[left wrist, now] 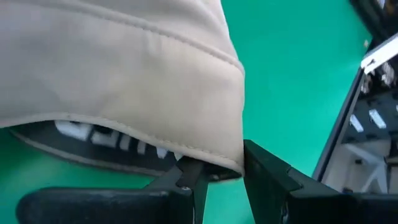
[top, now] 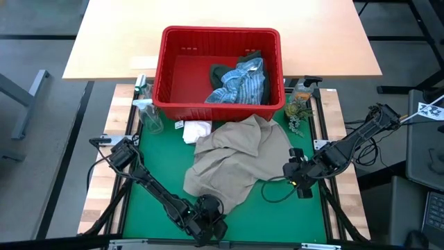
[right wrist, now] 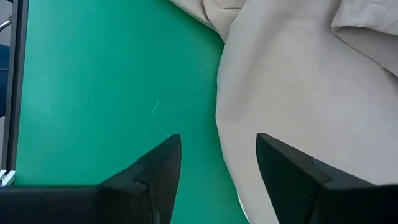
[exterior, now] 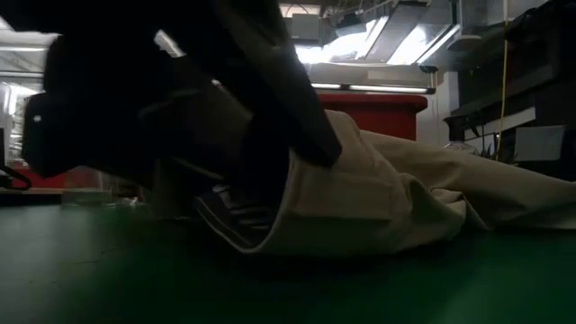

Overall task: Fold Laundry from Bin
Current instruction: Fold the gray shorts

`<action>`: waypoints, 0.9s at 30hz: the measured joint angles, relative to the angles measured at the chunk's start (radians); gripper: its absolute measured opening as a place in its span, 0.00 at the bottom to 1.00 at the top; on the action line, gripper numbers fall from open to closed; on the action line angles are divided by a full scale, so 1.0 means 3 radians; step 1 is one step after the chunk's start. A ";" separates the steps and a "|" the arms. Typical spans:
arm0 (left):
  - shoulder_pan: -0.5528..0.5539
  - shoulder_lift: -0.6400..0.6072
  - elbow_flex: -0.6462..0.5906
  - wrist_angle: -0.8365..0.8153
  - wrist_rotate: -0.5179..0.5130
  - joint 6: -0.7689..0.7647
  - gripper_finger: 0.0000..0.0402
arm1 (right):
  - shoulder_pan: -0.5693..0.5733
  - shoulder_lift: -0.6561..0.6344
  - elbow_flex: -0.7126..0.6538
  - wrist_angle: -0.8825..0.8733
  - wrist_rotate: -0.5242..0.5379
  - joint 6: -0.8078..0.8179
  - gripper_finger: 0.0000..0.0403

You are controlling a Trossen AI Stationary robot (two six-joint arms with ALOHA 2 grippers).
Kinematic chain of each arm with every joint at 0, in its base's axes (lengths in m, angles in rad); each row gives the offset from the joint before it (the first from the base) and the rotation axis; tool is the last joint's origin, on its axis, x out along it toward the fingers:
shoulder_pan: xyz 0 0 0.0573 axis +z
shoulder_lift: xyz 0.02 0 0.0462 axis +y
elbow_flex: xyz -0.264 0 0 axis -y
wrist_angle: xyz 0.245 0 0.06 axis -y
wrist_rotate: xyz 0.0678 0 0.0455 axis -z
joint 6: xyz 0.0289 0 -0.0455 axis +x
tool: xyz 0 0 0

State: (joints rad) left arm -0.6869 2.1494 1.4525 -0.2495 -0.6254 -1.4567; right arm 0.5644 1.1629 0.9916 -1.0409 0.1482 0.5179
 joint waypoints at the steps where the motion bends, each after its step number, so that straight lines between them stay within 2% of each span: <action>1: 0.0005 0.0000 0.0000 0.0001 -0.0051 0.0001 0.22 | 0.0000 0.0000 0.0000 0.0000 0.0000 0.0000 0.51; 8: 0.0056 0.0031 0.0003 0.0011 -0.0120 0.0038 0.22 | 0.0000 0.0000 -0.0001 -0.0001 0.0001 0.0000 0.51; 11: 0.0083 0.0072 0.0003 0.0024 0.0001 0.0006 0.22 | 0.0000 0.0001 -0.0001 -0.0003 0.0001 0.0000 0.51; 15: 0.0090 0.0076 0.0003 0.0013 0.0179 0.0006 0.13 | 0.0001 0.0000 -0.0047 -0.0002 0.0004 0.0001 0.51; 19: 0.0042 0.0076 0.0003 0.0009 0.0200 0.0056 0.02 | 0.0001 0.0000 -0.0213 -0.0011 0.0004 0.0000 0.51; 27: -0.0058 0.0064 0.0003 -0.0016 0.0254 0.0054 0.01 | 0.0001 0.0000 -0.0548 -0.0033 -0.0003 -0.0058 0.51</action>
State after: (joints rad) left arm -0.7043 2.1686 1.4532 -0.2542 -0.5492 -1.4405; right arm 0.5648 1.1629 0.8273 -1.0508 0.1473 0.5004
